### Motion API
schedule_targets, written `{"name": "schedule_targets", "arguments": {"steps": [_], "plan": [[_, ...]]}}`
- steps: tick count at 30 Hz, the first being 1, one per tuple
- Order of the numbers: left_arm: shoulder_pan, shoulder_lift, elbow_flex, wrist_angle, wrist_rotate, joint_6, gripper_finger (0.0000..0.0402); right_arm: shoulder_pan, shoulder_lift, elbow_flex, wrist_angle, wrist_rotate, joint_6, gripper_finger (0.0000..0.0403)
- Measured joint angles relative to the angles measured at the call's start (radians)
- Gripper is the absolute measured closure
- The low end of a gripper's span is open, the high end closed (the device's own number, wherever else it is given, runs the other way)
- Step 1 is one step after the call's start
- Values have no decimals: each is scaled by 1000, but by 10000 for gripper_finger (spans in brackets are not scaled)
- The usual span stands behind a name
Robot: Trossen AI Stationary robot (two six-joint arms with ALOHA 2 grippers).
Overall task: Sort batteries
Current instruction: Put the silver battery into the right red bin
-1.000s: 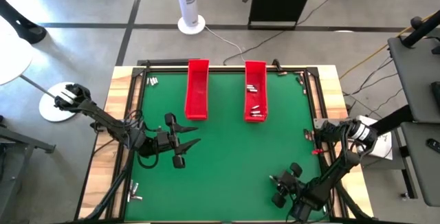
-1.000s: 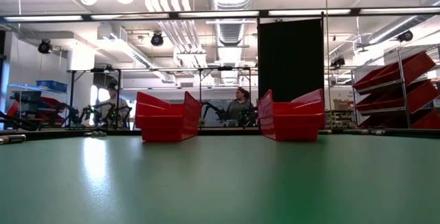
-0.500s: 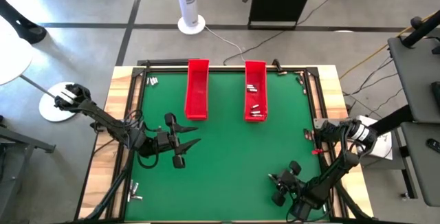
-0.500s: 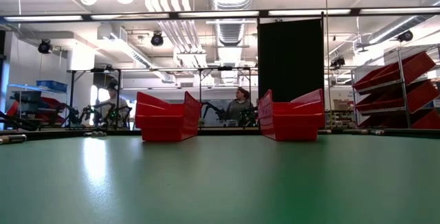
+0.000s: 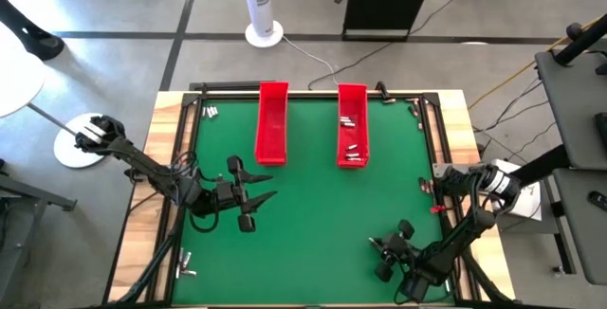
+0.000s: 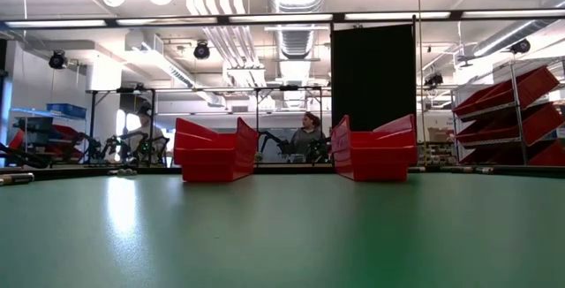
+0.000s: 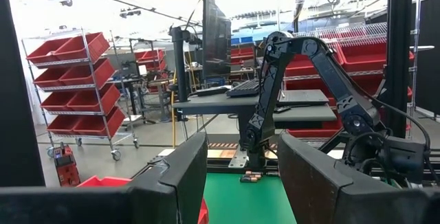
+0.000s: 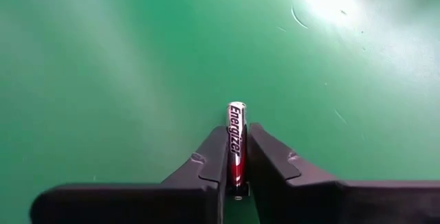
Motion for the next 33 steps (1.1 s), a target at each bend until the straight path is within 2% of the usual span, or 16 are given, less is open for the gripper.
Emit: {"name": "schedule_targets", "arguments": {"steps": [11, 20, 33], "plan": [[0, 0, 0, 0, 0, 4, 244, -2, -9, -4, 7, -12, -25, 376], [0, 0, 0, 0, 0, 12, 244, -18, -82, 1, -21, -7, -41, 375], [0, 0, 0, -5, 0, 12, 244, -151, -174, -1, -47, -13, -316, 375]]}}
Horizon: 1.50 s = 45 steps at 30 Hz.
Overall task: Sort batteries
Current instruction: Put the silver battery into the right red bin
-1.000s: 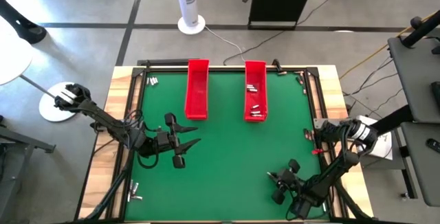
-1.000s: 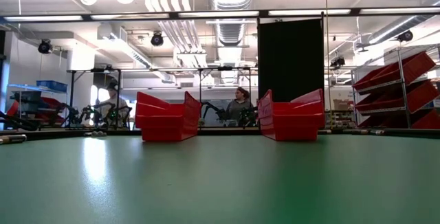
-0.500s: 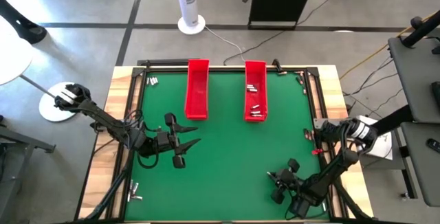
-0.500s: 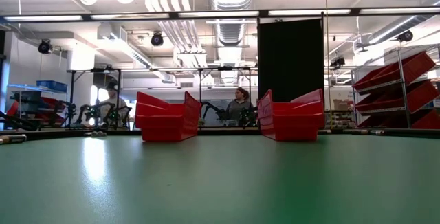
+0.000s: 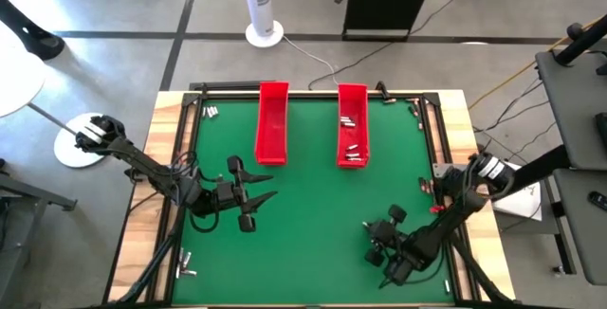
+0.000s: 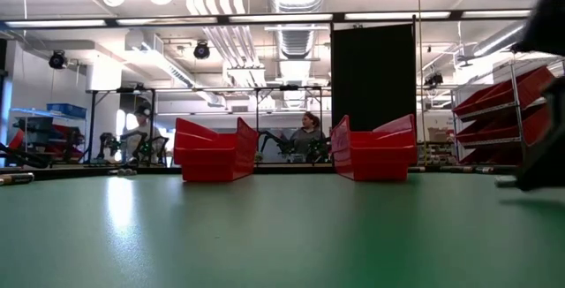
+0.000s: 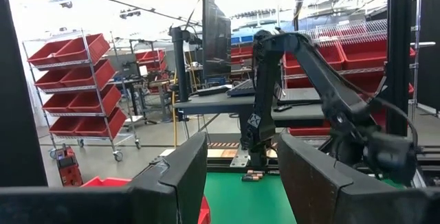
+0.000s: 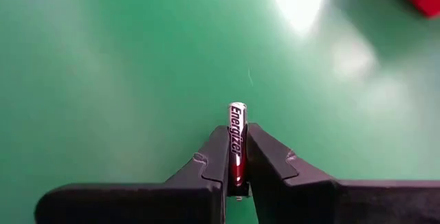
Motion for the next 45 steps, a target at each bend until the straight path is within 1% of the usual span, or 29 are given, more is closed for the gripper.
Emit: {"name": "schedule_targets", "arguments": {"steps": [5, 11, 14, 18, 23, 26, 30, 32, 39, 42, 45], "plan": [[0, 0, 0, -15, 0, 10, 244, -71, -99, 2, 1, -38, -156, 375], [0, 0, 0, -25, -1, 14, 244, -186, -245, 2, 0, -96, -408, 374], [0, 0, 0, -30, -1, 18, 244, -266, -303, 2, 0, -124, -566, 374], [0, 0, 0, -36, -2, 18, 244, -412, -343, 6, 1, -204, -776, 374], [0, 0, 0, -39, -2, 18, 244, -604, -345, 43, 0, -326, -1026, 374], [0, 0, 0, -44, -2, 16, 244, -716, -345, 85, -33, -410, -1126, 374], [0, 1, 0, -68, -2, 20, 244, -849, -343, 146, -97, -421, -1264, 374], [0, 1, 0, -73, -3, 24, 244, -917, -337, 171, -106, -444, -1337, 374], [0, 0, 0, -61, -2, 21, 244, -1124, -280, 224, -104, -552, -1544, 374], [0, 0, 0, -62, -2, 21, 244, -1198, -244, 230, -100, -618, -1612, 374], [0, 0, 0, -64, -1, 21, 244, -1257, -201, 229, -95, -661, -1664, 374]]}}
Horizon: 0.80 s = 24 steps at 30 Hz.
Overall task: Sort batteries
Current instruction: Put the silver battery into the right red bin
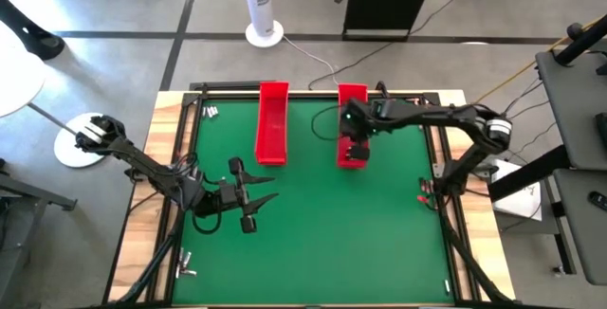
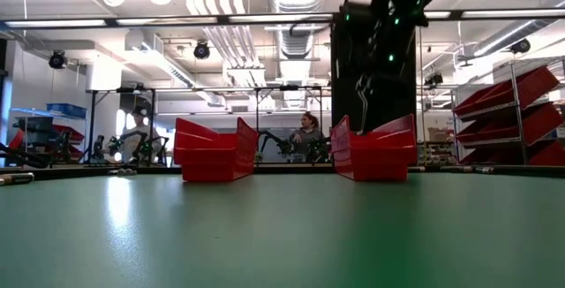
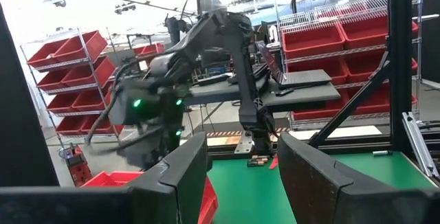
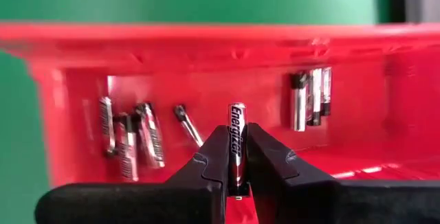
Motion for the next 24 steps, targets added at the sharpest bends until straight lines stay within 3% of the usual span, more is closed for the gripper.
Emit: {"name": "schedule_targets", "arguments": {"steps": [6, 24], "plan": [[0, 0, 0, 0, 0, -2, 244, -67, 74, 0, 55, -87, -86, 374], [0, -1, 0, -26, 0, 4, 244, -148, 280, 99, 70, -105, -200, 374]]}}
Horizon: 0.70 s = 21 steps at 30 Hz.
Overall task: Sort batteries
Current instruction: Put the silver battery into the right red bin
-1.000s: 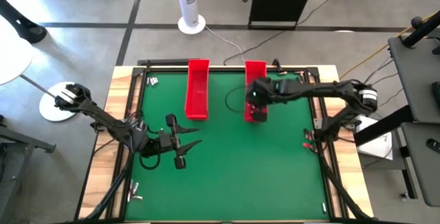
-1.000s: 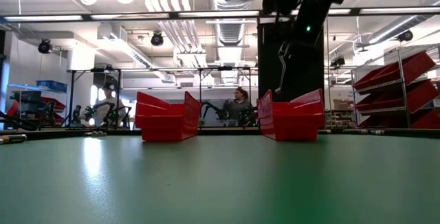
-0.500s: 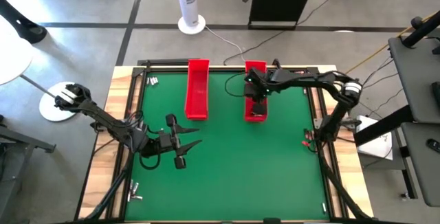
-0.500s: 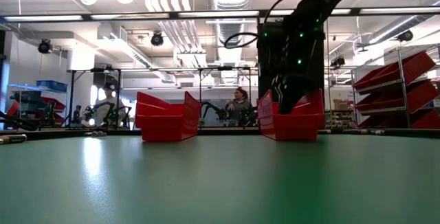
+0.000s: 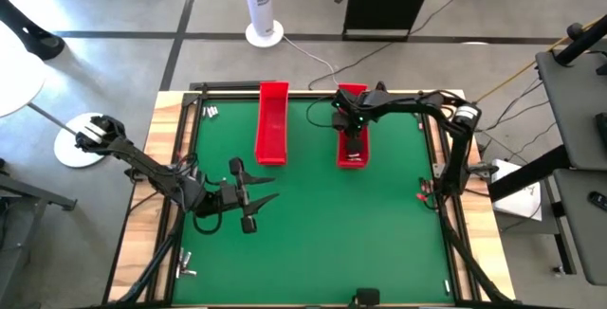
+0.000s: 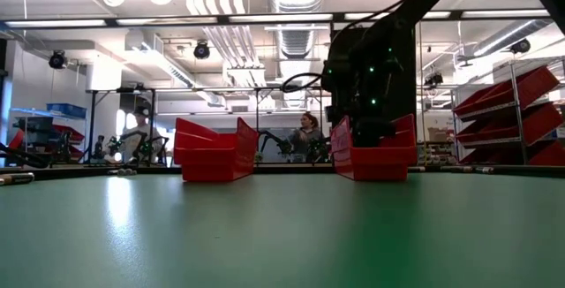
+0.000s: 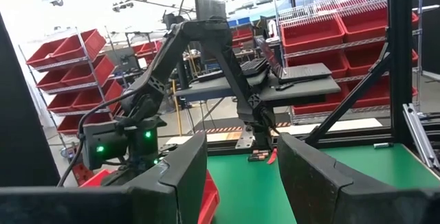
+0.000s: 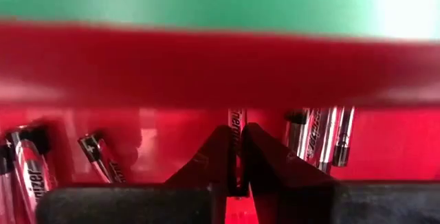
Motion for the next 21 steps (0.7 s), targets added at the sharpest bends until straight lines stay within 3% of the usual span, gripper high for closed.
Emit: {"name": "schedule_targets", "arguments": {"steps": [6, 21], "plan": [[0, 0, 0, -1, 0, 3, 244, -10, 11, 1, 3, -4, -2, 370], [0, 0, 0, 6, 0, 4, 244, -2, 9, 25, -54, 10, 29, 299]]}}
